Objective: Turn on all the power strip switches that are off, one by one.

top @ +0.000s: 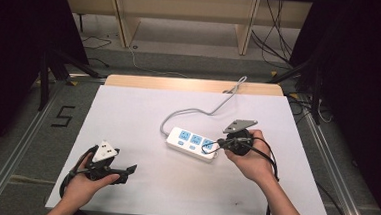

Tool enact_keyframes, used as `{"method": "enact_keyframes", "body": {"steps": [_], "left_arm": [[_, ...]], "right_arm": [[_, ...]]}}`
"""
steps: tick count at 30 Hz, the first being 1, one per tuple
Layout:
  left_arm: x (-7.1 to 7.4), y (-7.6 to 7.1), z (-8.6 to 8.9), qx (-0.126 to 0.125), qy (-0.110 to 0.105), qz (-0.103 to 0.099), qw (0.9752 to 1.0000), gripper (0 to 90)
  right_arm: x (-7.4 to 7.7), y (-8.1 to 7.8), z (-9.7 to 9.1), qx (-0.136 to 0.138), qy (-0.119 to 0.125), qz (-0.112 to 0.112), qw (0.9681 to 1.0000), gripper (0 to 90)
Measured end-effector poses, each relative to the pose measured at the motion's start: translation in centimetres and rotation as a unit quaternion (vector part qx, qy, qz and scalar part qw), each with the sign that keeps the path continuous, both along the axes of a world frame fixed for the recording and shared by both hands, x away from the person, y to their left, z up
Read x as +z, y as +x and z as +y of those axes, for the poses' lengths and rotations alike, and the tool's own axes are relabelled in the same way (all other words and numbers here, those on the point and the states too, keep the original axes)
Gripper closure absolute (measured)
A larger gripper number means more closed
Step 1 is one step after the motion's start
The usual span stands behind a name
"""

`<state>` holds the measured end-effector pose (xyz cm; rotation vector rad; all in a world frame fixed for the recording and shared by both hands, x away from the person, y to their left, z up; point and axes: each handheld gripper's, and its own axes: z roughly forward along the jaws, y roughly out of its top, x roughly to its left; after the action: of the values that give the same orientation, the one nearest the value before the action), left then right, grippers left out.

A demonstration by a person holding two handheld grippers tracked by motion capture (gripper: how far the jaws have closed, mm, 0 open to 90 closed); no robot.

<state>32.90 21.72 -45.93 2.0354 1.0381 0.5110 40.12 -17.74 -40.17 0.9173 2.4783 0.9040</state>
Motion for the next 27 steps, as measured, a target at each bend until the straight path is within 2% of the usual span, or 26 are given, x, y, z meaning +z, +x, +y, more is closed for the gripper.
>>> {"method": "enact_keyframes", "body": {"steps": [3,13,27], "left_arm": [[0.0,0.0,-0.1,-0.001,-0.002,0.001,1.0000,16.6],[0.0,-0.2,-0.4,-0.005,-0.001,-0.004,1.0000,16.8],[-0.1,0.0,-0.3,0.002,-0.006,-0.002,1.0000,17.2]], "right_arm": [[-0.1,0.5,0.9,0.005,-0.005,0.010,0.9999,90.0],[0.1,1.3,2.8,0.018,-0.014,0.022,0.9995,90.0],[0.5,2.9,5.3,0.032,-0.020,0.031,0.9988,90.0]]}}
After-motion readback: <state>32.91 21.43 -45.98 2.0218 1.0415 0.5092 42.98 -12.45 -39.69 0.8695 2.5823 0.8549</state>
